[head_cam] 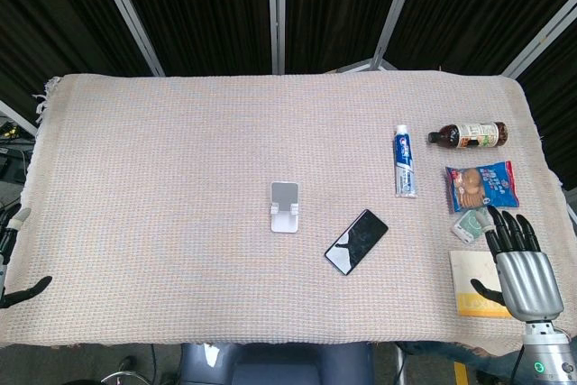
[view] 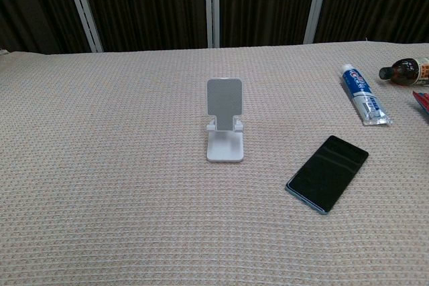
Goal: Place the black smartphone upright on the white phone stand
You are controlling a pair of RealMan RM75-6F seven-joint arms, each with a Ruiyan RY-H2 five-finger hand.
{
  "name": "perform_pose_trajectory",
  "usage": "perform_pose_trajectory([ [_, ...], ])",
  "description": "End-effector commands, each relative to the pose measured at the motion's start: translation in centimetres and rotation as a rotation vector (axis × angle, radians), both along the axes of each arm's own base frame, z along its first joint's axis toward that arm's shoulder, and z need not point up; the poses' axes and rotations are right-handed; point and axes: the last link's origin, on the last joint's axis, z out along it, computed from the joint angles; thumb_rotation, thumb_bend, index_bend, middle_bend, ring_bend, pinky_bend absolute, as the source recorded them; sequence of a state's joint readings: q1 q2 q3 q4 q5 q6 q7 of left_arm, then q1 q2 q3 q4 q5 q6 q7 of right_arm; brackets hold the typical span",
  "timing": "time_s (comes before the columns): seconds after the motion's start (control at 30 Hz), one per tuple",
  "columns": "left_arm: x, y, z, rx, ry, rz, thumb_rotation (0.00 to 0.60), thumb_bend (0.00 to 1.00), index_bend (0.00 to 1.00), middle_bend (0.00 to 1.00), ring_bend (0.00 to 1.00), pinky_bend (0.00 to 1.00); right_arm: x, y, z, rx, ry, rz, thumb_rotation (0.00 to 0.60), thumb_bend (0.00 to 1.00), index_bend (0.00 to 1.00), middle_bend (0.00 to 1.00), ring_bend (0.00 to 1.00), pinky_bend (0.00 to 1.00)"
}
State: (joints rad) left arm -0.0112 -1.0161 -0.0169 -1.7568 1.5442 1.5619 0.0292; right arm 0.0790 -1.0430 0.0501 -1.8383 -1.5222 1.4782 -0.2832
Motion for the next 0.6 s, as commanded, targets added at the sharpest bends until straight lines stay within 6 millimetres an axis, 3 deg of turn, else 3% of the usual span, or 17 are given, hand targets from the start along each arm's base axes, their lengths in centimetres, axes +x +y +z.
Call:
perform_pose_trajectory([
  [0.03,0.0,0.0,0.0,0.001,0.0,0.001,0.6,0.0,0.0,0.0,0.0,0.0,0.0,0.0,0.0,0.0,-0.001,0.0,0.6,0.0,0.0,0.0,0.0,0.0],
  [0.37,-0.1,0.2,-0.1,-0.005,0.001,0.007,0.6,0.0,0.0,0.0,0.0,0.0,0.0,-0.4,-1.0,0.047,0.007,-0.001,0.6,0.0,0.0,0.0,0.0,0.0],
  [0.6,-0.6,1.1,-0.6,-0.014,0.006,0.035,0.6,0.0,0.0,0.0,0.0,0.0,1.6,-4.7,-4.7,0.29,0.005,0.171,0.6,0.0,0.0,0.0,0.0,0.0],
])
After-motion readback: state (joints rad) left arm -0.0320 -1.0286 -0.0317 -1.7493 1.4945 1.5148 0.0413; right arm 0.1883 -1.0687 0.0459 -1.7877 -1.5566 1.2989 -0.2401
